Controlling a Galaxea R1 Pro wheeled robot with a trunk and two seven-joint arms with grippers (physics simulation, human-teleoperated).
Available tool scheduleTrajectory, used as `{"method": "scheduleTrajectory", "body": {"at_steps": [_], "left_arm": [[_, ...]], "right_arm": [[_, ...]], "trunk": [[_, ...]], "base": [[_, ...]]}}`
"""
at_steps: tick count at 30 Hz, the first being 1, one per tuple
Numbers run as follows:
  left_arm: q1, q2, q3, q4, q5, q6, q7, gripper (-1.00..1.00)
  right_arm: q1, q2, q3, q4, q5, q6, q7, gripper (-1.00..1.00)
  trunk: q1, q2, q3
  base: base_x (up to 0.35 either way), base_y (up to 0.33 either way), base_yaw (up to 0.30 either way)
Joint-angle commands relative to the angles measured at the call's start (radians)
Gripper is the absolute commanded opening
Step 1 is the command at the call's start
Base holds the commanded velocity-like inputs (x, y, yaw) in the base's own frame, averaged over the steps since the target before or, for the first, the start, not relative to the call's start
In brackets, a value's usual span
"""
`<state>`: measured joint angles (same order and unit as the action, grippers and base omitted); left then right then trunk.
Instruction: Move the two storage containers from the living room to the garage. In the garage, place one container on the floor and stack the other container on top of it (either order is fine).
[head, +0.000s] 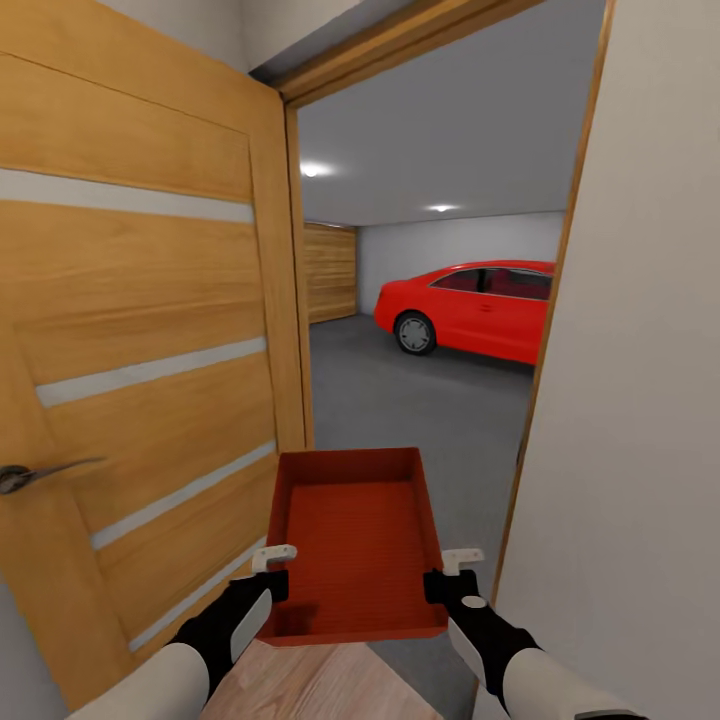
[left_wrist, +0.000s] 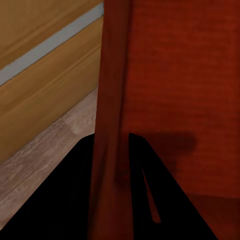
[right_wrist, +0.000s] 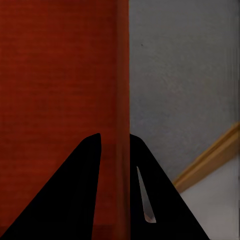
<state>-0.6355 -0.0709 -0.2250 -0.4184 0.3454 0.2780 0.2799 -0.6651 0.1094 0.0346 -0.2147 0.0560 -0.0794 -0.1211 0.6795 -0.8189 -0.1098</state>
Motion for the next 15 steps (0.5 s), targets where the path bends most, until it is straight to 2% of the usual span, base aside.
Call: {"method": "scheduleTrajectory", "body": {"at_steps": [1,6,15], "left_arm": [[-0.001,0.055,0.062,-0.005,-0.025,-0.034,0.032,-1.0],[-0.001,0.055,0.062,-0.005,-0.025,-0.034,0.032,-1.0],[-0.001,0.055,0.062,-0.005,-0.023,-0.034,0.032,-1.0]], "right_arm": [[-0.001,-0.014,-0.018,0.003,0.004,-0.003,-0.028,-1.0],[-0.001,-0.014,-0.018,0.003,0.004,-0.003,-0.028,-1.0],[-0.001,-0.014,-0.018,0.003,0.004,-0.003,-0.028,-1.0]], "trunk": [[0.001,-0.001,-0.002],[0.001,-0.001,-0.002],[0.001,-0.001,-0.002]], "base": [[0.186,0.148,-0.241],[0.186,0.148,-0.228],[0.213,0.181,-0.032]]}}
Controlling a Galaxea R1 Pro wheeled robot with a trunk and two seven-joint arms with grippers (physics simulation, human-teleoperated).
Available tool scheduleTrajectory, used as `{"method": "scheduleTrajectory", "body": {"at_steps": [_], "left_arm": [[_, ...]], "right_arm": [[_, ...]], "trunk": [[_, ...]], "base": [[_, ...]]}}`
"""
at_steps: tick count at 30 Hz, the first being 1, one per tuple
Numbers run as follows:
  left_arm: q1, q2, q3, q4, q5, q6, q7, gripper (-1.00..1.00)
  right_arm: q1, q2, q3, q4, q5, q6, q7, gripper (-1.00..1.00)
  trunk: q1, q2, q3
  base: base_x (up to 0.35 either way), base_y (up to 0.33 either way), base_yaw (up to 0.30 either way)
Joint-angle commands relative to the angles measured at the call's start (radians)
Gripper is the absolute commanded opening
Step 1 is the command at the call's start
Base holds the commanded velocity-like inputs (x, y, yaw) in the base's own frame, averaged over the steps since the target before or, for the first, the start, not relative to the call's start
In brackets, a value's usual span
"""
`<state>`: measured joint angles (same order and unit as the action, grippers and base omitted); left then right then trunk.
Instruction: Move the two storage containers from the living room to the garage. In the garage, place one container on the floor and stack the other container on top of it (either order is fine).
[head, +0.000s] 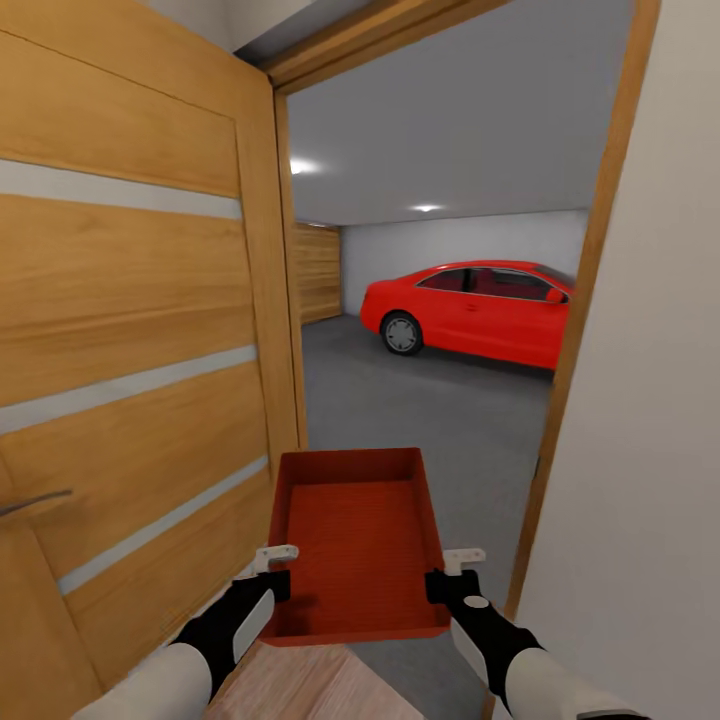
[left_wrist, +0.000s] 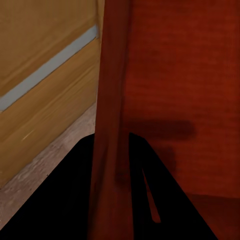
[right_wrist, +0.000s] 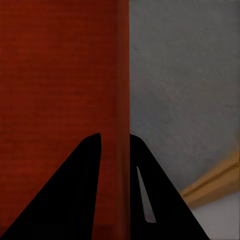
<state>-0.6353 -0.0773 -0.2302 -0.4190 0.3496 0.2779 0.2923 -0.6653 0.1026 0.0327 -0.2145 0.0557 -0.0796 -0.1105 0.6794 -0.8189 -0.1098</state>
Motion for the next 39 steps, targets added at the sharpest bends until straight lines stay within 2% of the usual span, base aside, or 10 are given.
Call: {"method": "scheduleTrajectory", "body": {"at_steps": [1,11,33,39], "left_arm": [[-0.001,0.061,0.068,-0.004,-0.028,-0.034,0.019,-1.0],[-0.001,0.059,0.066,-0.006,-0.029,-0.034,0.02,-1.0],[-0.001,0.059,0.066,-0.006,-0.029,-0.034,0.02,-1.0],[-0.001,0.06,0.067,-0.004,-0.027,-0.033,0.019,-1.0]], "right_arm": [[0.0,-0.007,-0.016,0.003,0.004,-0.003,-0.038,-1.0],[0.0,-0.008,-0.016,0.004,0.004,-0.003,-0.039,-1.0],[0.0,-0.007,-0.016,0.004,0.004,-0.003,-0.038,-1.0],[0.0,-0.007,-0.016,0.004,0.004,-0.003,-0.038,-1.0]], "trunk": [[0.001,-0.001,-0.002],[0.001,-0.001,-0.002],[0.001,-0.001,-0.002],[0.001,-0.001,-0.002]], "base": [[0.243,0.216,-0.001],[0.162,0.143,-0.024],[0.005,0.002,-0.232],[0.19,0.159,-0.051]]}}
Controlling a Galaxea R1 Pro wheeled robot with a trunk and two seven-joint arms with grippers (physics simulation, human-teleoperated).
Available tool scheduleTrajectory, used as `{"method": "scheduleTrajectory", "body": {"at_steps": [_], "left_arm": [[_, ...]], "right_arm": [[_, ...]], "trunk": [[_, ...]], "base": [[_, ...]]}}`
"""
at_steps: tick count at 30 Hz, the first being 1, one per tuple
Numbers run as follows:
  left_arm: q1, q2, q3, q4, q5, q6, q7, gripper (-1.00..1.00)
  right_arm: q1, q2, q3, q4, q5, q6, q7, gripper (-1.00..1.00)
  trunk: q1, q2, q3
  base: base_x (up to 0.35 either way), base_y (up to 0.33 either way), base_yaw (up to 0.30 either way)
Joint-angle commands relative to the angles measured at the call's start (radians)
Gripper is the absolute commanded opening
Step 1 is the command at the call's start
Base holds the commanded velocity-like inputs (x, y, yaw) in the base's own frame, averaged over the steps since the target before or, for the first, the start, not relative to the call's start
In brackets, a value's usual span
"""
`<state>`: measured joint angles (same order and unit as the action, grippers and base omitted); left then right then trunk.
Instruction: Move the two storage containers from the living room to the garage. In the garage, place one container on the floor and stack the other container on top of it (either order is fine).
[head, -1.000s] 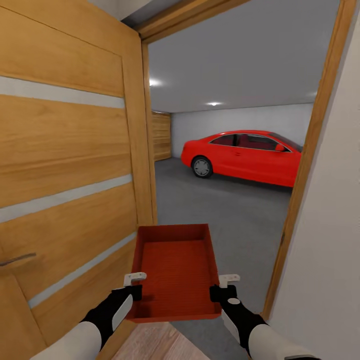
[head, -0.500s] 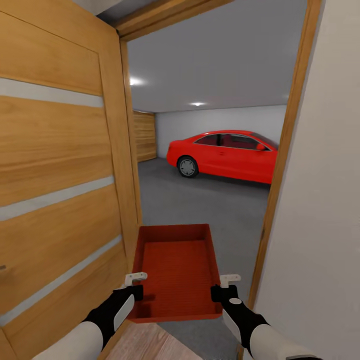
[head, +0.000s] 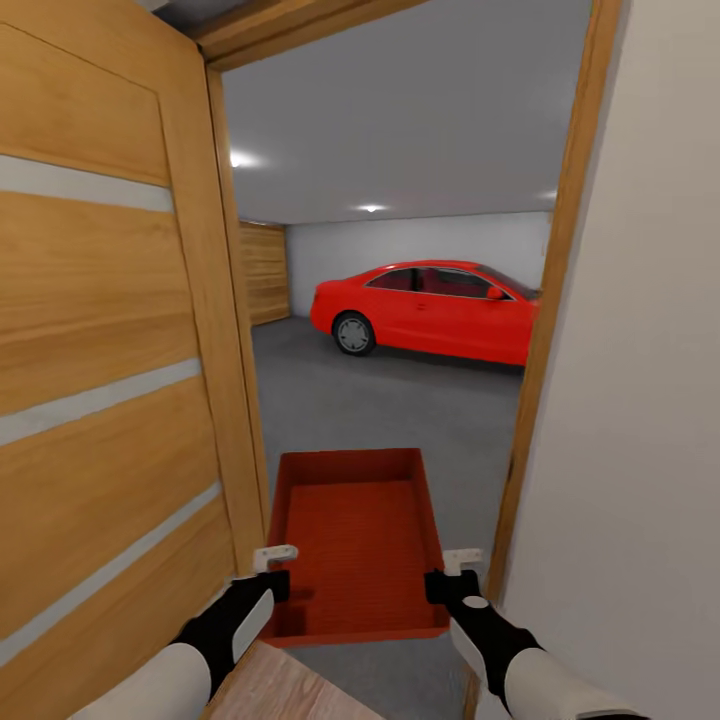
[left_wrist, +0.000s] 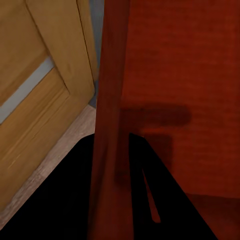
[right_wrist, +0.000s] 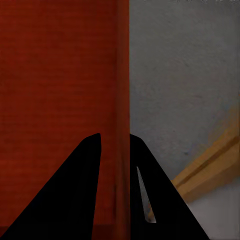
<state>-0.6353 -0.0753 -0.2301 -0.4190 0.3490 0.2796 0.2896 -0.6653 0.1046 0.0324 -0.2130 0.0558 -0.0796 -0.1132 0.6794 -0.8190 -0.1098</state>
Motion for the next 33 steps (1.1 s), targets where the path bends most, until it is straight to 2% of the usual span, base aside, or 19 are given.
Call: {"method": "scheduleTrajectory", "body": {"at_steps": [1,11,33], "left_arm": [[-0.001,0.058,0.067,-0.004,-0.027,-0.034,0.022,-1.0],[-0.001,0.058,0.067,-0.004,-0.027,-0.034,0.022,-1.0],[-0.001,0.058,0.066,-0.004,-0.027,-0.034,0.022,-1.0]], "right_arm": [[0.0,-0.009,-0.016,0.003,0.004,-0.003,-0.036,-1.0],[0.0,-0.009,-0.016,0.003,0.004,-0.004,-0.037,-1.0],[0.0,-0.009,-0.016,0.003,0.004,-0.003,-0.036,-1.0]], "trunk": [[0.001,-0.001,-0.002],[0.001,-0.001,-0.002],[0.001,-0.001,-0.002]], "base": [[0.24,0.214,-0.004],[0.244,0.218,-0.043],[0.245,0.219,-0.276]]}}
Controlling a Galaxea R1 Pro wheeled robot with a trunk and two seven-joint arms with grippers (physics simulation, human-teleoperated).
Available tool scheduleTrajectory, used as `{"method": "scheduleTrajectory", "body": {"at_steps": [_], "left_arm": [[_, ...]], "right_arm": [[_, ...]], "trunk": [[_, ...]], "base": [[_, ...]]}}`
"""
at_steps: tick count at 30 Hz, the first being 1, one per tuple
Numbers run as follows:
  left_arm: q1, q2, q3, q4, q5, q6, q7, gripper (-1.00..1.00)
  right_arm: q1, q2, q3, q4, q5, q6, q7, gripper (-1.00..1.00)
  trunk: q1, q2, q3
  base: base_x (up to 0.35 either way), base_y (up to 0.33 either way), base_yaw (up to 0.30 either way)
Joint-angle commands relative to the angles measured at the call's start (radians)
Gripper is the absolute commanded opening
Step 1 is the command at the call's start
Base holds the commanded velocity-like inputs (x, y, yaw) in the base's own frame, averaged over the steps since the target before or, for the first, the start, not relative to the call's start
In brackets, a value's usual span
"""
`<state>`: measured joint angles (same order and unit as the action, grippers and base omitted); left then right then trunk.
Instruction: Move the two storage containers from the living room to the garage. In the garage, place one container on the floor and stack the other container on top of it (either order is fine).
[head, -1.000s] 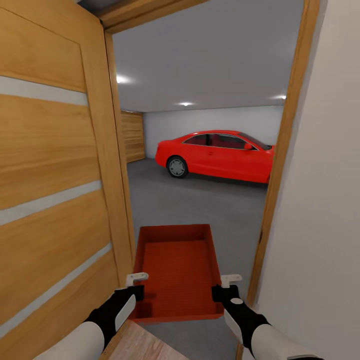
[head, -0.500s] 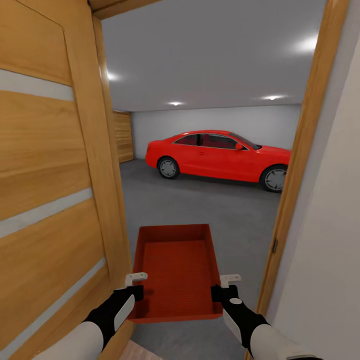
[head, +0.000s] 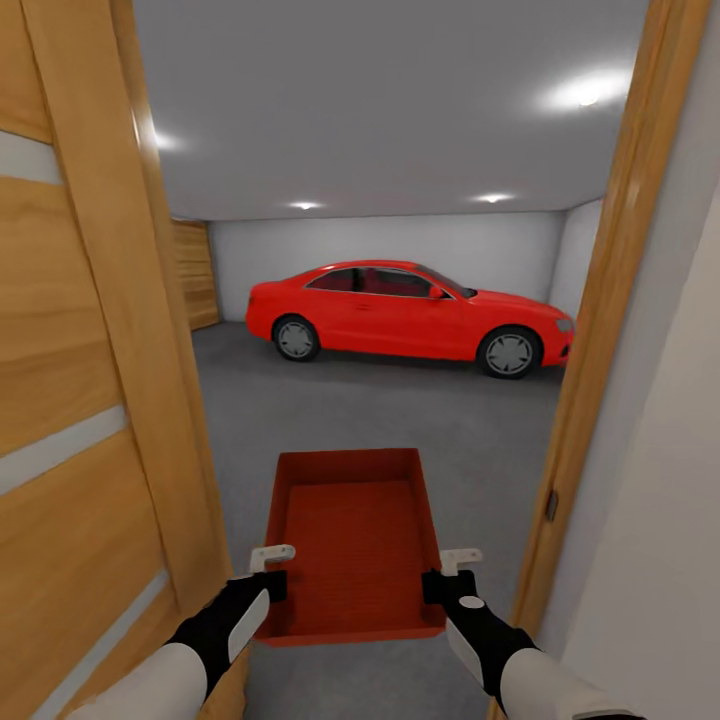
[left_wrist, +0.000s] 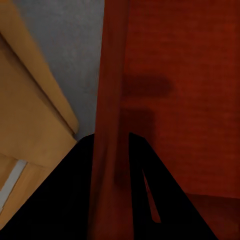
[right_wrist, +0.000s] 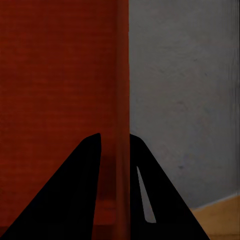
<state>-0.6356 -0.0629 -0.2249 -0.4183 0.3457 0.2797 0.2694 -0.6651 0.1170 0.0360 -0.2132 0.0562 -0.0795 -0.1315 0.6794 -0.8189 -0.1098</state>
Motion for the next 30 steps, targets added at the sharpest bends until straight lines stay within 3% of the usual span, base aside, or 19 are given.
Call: {"method": "scheduleTrajectory", "body": {"at_steps": [1,30], "left_arm": [[-0.001,0.046,0.061,-0.005,-0.024,-0.034,0.042,-1.0],[-0.001,0.046,0.061,-0.006,-0.025,-0.036,0.042,-1.0]], "right_arm": [[-0.001,-0.022,-0.019,0.003,0.004,-0.003,-0.017,-1.0],[-0.001,-0.022,-0.019,0.003,0.004,-0.003,-0.017,-1.0]], "trunk": [[0.001,-0.001,-0.002],[0.001,-0.001,-0.002]], "base": [[0.245,0.219,-0.287],[0.229,0.197,-0.28]]}}
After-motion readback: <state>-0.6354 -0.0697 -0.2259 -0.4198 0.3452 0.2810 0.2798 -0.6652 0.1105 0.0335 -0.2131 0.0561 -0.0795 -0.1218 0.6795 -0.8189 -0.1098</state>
